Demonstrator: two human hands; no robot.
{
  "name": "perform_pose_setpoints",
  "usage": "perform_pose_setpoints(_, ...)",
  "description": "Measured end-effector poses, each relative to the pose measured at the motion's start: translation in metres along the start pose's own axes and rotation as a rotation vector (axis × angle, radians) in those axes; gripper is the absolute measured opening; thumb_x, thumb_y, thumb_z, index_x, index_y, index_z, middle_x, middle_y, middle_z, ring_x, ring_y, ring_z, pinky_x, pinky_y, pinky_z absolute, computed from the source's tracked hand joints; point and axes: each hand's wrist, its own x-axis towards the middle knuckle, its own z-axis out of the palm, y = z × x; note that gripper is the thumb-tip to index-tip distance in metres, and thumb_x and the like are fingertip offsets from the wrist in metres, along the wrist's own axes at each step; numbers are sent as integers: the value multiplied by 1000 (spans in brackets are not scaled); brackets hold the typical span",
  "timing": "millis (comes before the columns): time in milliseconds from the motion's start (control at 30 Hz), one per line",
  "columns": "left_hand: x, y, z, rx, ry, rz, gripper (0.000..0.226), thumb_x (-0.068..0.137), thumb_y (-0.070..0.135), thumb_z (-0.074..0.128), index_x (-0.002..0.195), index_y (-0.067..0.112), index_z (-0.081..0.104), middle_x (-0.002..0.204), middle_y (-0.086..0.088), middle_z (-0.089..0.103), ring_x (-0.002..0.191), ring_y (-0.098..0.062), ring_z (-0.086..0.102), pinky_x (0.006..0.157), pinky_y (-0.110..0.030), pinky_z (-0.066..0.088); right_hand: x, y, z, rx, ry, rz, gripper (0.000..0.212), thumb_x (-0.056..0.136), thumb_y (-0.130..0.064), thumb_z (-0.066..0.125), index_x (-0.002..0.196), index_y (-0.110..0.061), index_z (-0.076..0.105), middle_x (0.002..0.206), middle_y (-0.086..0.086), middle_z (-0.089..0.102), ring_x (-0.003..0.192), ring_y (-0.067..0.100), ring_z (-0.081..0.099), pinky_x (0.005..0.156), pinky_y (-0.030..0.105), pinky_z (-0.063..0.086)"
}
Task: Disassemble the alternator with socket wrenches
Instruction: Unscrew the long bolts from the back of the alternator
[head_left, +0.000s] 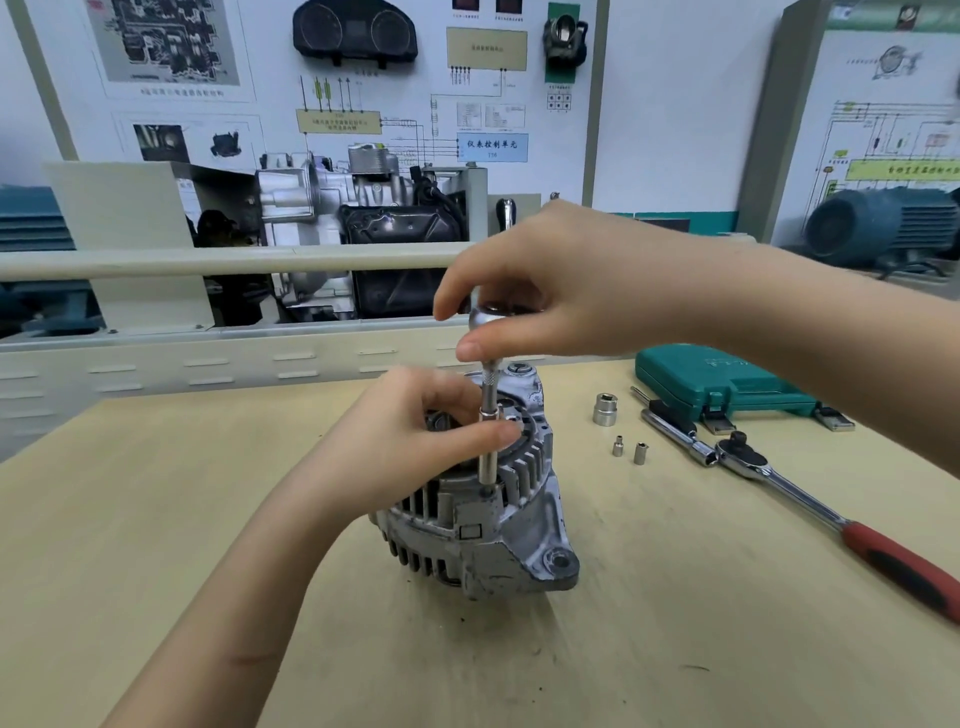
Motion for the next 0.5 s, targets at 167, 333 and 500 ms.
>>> perform_pose_setpoints(167, -1, -2, -4, -89, -74, 18, 40, 61, 55, 60, 78, 21, 73, 78, 8, 72, 76, -5, 64, 71, -18, 46, -1, 2, 0, 68, -29, -26, 24, 86, -27, 62, 110, -23, 64, 87, -19, 59, 78, -13, 51, 72, 5, 38)
perform_pose_setpoints(333, 0, -2, 2, -35, 23, 3, 32, 70, 42, 69, 55, 15, 60, 51, 8, 58, 48, 0, 48, 48, -11, 34, 0, 2, 1, 52, -1, -10, 29, 82, -35, 66, 107, -21, 65, 66, -26, 52, 68, -19, 48, 65, 2, 35)
perform_pose_setpoints(500, 1, -2, 5, -10, 63, 3, 31, 69, 37, 73, 52, 21, 53, 47, 15, 52, 46, 2, 45, 47, -8, 33, 0, 1, 1, 40, 0, 13, 31, 79, -43, 64, 103, -23, 66, 54, -34, 50, 60, -19, 47, 58, 3, 34)
